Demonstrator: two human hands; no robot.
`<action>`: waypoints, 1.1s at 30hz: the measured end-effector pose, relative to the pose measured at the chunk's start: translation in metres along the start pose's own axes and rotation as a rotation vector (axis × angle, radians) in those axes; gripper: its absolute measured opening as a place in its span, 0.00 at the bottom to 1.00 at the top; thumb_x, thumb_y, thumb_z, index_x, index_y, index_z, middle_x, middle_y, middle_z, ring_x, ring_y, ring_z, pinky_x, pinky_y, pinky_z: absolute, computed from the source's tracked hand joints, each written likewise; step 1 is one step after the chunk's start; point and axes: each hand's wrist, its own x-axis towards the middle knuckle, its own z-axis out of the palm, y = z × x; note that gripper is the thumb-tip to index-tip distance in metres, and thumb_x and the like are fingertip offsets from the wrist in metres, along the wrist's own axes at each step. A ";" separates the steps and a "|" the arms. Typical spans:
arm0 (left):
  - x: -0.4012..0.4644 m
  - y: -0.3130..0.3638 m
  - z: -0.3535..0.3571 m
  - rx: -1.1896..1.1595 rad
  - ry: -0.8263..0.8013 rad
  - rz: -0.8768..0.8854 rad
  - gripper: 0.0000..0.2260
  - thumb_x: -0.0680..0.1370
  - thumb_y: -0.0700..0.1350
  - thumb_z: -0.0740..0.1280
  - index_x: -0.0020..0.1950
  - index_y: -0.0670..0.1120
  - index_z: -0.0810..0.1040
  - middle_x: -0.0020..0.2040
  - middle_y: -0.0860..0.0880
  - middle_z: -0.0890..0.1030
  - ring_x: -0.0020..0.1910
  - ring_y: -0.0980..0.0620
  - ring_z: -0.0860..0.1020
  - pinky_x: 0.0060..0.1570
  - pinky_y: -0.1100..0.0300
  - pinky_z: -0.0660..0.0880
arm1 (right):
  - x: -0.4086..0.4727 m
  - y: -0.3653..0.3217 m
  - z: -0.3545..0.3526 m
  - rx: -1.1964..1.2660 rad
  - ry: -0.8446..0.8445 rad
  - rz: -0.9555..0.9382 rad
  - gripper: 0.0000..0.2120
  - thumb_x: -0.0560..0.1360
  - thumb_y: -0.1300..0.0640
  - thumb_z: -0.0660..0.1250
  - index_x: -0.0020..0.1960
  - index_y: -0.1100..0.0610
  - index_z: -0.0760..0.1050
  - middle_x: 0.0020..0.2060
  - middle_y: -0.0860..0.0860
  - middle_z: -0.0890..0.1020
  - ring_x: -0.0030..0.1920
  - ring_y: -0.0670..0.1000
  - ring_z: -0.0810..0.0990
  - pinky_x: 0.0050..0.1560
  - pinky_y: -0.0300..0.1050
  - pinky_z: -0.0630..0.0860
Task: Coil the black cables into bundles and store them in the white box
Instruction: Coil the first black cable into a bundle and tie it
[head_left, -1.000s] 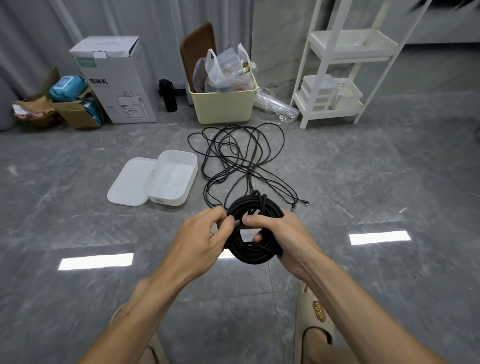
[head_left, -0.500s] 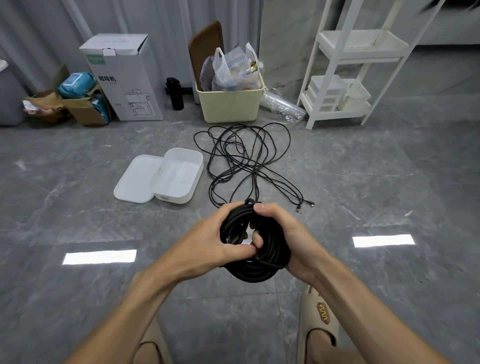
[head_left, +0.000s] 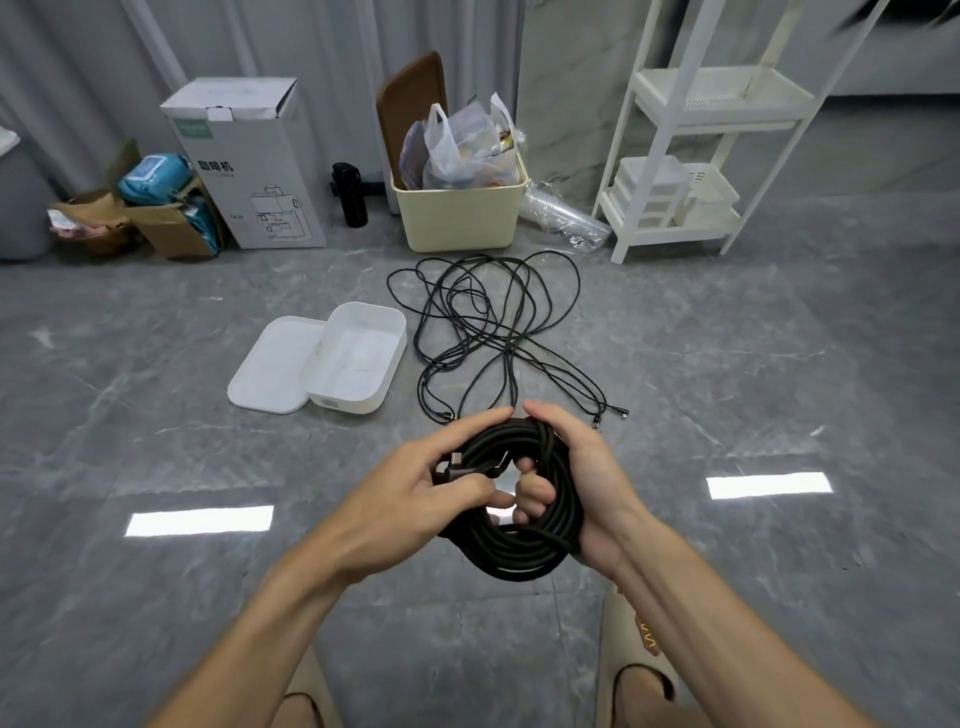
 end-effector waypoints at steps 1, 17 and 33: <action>0.000 0.000 0.000 -0.040 -0.004 -0.005 0.26 0.75 0.41 0.65 0.71 0.61 0.71 0.54 0.43 0.85 0.55 0.45 0.84 0.57 0.56 0.79 | 0.000 0.001 0.000 0.002 -0.012 -0.004 0.24 0.70 0.38 0.70 0.26 0.56 0.73 0.20 0.51 0.66 0.20 0.51 0.66 0.27 0.42 0.73; 0.004 0.012 0.004 -0.352 -0.102 -0.174 0.08 0.70 0.33 0.65 0.47 0.41 0.76 0.35 0.47 0.82 0.33 0.50 0.81 0.36 0.63 0.77 | -0.004 -0.007 0.006 -0.135 -0.182 0.033 0.28 0.59 0.30 0.77 0.30 0.55 0.75 0.21 0.50 0.68 0.22 0.49 0.64 0.25 0.40 0.68; 0.017 -0.003 0.011 -0.806 0.207 -0.211 0.15 0.72 0.55 0.70 0.40 0.42 0.80 0.33 0.48 0.73 0.30 0.50 0.74 0.34 0.58 0.75 | -0.007 0.001 0.008 0.036 -0.230 -0.120 0.11 0.69 0.54 0.75 0.48 0.59 0.83 0.39 0.55 0.81 0.30 0.47 0.73 0.40 0.41 0.77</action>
